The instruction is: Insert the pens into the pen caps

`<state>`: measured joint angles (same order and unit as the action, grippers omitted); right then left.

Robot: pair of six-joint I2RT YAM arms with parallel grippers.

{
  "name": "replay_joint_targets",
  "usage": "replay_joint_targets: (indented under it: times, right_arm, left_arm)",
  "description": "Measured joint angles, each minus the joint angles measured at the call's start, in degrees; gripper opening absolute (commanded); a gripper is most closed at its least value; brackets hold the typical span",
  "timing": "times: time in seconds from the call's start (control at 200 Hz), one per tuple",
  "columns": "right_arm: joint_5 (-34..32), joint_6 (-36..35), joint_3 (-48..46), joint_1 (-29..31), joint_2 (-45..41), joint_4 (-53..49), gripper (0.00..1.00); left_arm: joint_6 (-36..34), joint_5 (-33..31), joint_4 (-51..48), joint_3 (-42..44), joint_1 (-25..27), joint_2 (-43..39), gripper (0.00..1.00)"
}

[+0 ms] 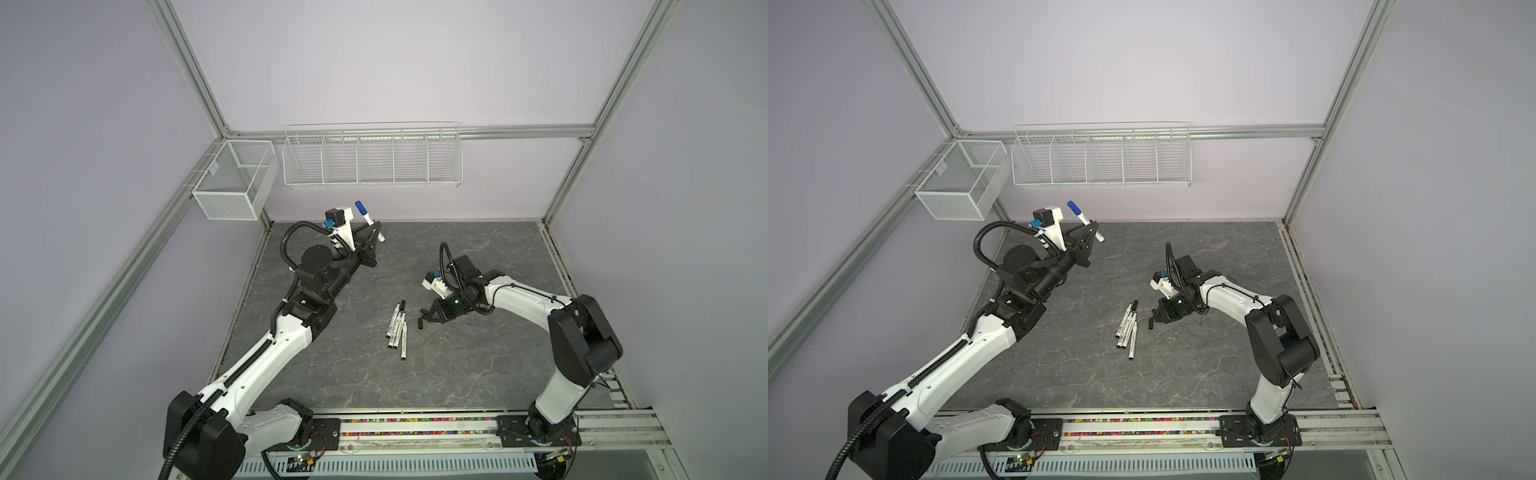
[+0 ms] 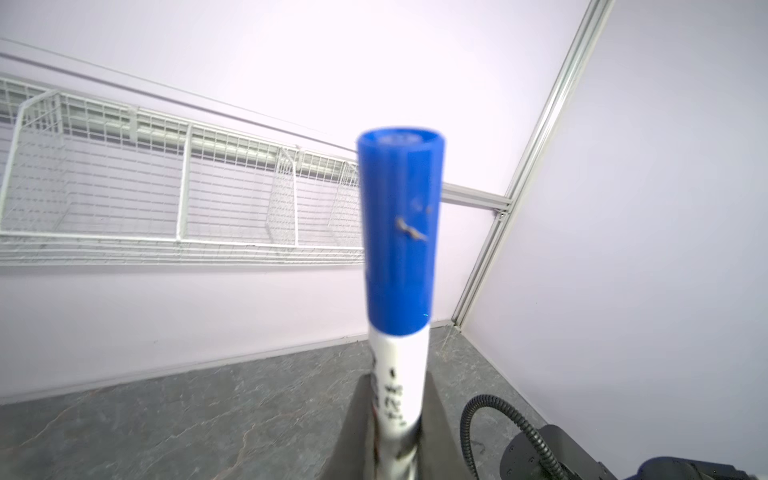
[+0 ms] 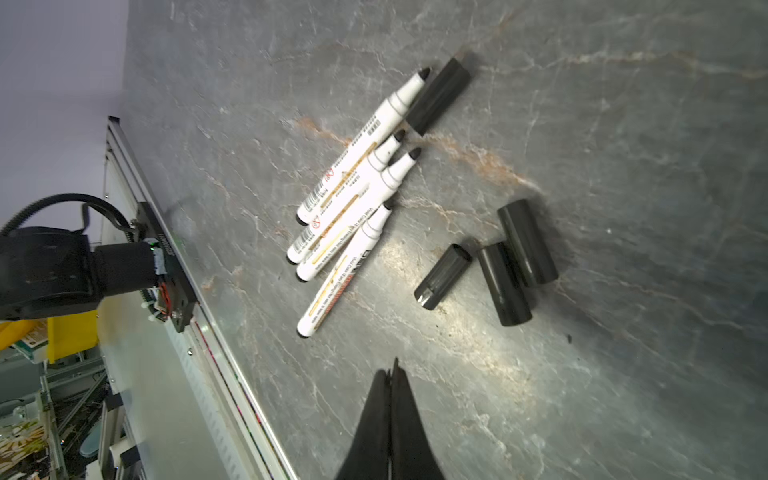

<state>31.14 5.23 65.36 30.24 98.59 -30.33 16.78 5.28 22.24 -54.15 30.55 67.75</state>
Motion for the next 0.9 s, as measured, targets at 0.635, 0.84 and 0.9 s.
replay_joint_targets:
  times: [0.635,0.84,0.9]
  right_arm:
    - [0.66,6.71,1.07,-3.91,-8.20,5.77,0.07]
    - [-0.33,6.88,0.83,-3.91,-8.37,5.79,0.07]
    - [-0.44,6.97,0.81,-3.91,-8.39,5.79,0.07]
  left_arm:
    - [2.97,8.26,-36.54,-19.19,-4.46,40.19,0.23]
    - [1.16,7.61,-49.35,-29.57,-4.87,50.40,0.53]
    - [1.05,7.13,-52.11,-31.58,-4.85,52.39,0.57]
